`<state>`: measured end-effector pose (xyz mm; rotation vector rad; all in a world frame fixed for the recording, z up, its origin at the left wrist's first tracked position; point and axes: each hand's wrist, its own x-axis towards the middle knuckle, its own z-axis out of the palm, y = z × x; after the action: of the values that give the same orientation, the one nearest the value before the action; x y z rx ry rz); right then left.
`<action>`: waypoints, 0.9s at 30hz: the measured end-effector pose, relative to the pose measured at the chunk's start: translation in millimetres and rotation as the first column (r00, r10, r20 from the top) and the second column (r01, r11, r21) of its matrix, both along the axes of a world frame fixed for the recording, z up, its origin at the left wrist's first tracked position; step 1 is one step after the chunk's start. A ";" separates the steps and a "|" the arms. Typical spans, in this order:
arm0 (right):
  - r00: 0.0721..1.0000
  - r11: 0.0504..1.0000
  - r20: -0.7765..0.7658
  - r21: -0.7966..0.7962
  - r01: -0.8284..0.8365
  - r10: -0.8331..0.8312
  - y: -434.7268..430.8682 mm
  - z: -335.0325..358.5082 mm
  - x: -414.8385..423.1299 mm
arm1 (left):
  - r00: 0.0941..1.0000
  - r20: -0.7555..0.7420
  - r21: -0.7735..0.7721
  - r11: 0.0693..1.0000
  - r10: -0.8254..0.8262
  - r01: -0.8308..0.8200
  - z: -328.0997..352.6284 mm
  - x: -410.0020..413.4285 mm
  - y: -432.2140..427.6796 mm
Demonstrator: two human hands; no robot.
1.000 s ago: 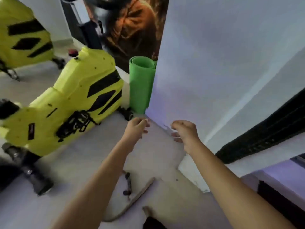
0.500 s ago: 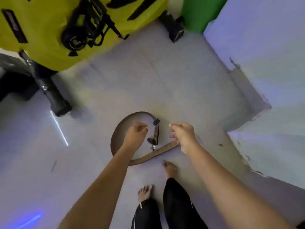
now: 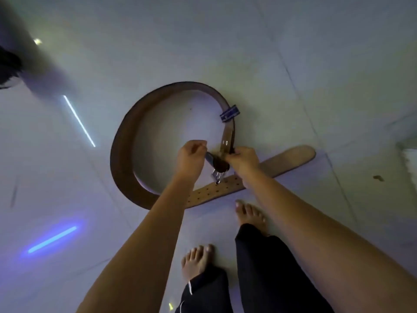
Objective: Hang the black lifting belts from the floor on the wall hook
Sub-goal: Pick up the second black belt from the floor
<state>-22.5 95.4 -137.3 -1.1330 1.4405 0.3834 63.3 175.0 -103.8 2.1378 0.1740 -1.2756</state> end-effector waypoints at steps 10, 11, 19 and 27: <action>0.971 0.836 -0.096 -0.495 -0.236 0.217 -36.6 92.1 -31.2 | 0.968 0.243 -0.214 0.970 -0.061 0.115 109.0 19.1 -48.4; 0.965 0.793 -0.108 -0.553 -0.257 0.237 -42.5 115.1 -37.2 | 0.948 0.304 -0.234 0.957 -0.096 0.172 133.9 19.8 -58.2; 0.982 0.450 -0.042 -0.884 -0.123 0.186 -64.1 344.0 -87.9 | 0.457 0.464 0.082 0.550 -0.759 0.831 345.6 6.5 -125.0; 0.986 0.174 0.053 -0.985 0.025 0.156 -37.7 589.3 -170.5 | 0.266 0.355 -0.192 0.209 -0.896 0.959 565.9 -51.1 -139.0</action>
<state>-193.0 57.8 452.0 -2.2374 1.4593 -0.7945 12.2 36.0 462.1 1.9013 -1.6256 -1.4964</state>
